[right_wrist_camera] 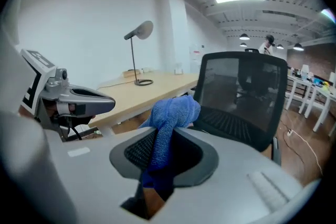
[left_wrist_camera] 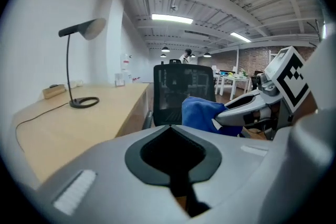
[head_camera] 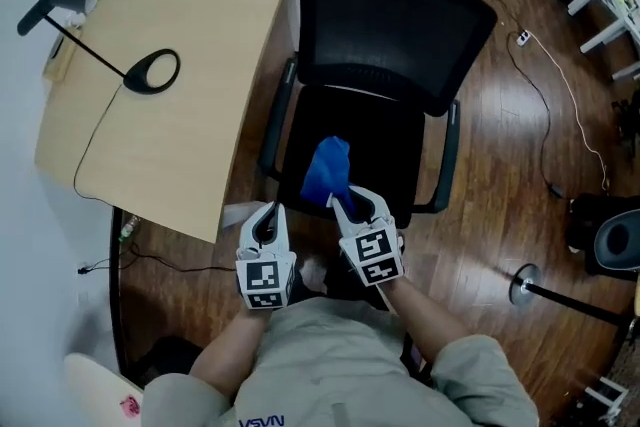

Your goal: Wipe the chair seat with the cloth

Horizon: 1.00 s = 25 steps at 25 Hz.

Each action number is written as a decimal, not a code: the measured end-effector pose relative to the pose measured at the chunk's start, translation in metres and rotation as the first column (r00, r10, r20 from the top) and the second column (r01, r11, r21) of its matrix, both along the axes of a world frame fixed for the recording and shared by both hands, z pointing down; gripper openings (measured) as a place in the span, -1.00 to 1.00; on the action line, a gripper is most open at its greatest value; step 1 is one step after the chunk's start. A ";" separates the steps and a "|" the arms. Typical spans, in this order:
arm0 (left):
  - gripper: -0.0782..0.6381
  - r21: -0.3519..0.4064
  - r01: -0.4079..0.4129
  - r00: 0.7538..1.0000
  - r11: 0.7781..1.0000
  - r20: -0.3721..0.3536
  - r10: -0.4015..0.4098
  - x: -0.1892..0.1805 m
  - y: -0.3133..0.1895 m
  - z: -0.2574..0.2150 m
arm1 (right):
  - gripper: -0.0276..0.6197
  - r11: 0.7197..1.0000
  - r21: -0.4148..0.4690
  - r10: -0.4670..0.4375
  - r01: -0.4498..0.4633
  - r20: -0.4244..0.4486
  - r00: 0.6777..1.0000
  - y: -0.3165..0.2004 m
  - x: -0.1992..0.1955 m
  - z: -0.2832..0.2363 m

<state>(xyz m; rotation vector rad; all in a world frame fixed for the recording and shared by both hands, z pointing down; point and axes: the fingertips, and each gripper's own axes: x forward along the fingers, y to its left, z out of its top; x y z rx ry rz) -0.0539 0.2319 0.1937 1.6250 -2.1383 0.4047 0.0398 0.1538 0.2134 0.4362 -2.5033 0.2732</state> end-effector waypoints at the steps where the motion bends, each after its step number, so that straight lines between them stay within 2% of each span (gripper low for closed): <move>1: -0.77 0.010 0.021 1.000 1.000 0.008 -0.021 -0.017 0.012 -0.009 | -0.67 0.999 0.008 -0.035 0.035 0.016 0.999 0.011 -0.023 -0.009; 6: -0.77 0.043 0.152 0.988 0.987 0.034 -0.153 -0.117 0.082 -0.036 | -0.67 0.972 0.048 -0.235 0.232 0.071 0.970 0.078 -0.145 -0.048; 10: -0.77 0.062 0.256 0.965 0.965 0.045 -0.258 -0.188 0.135 -0.050 | -0.67 0.934 0.060 -0.355 0.352 0.061 0.933 0.129 -0.228 -0.056; 14: -0.77 0.084 0.331 0.940 0.940 0.055 -0.336 -0.242 0.176 -0.058 | -0.67 0.896 0.058 -0.443 0.441 0.036 0.896 0.170 -0.295 -0.047; 17: -0.77 0.080 0.351 0.933 0.933 0.047 -0.355 -0.264 0.204 -0.062 | -0.66 0.882 0.042 -0.469 0.469 -0.004 0.883 0.194 -0.327 -0.031; 22: -0.77 0.059 0.361 0.932 0.931 0.023 -0.363 -0.285 0.236 -0.056 | -0.66 0.887 0.022 -0.457 0.461 -0.091 0.885 0.207 -0.366 0.001; 25: -0.77 0.044 0.352 0.936 0.935 0.008 -0.353 -0.289 0.245 -0.047 | -0.65 0.890 0.019 -0.450 0.456 -0.135 0.883 0.208 -0.376 0.017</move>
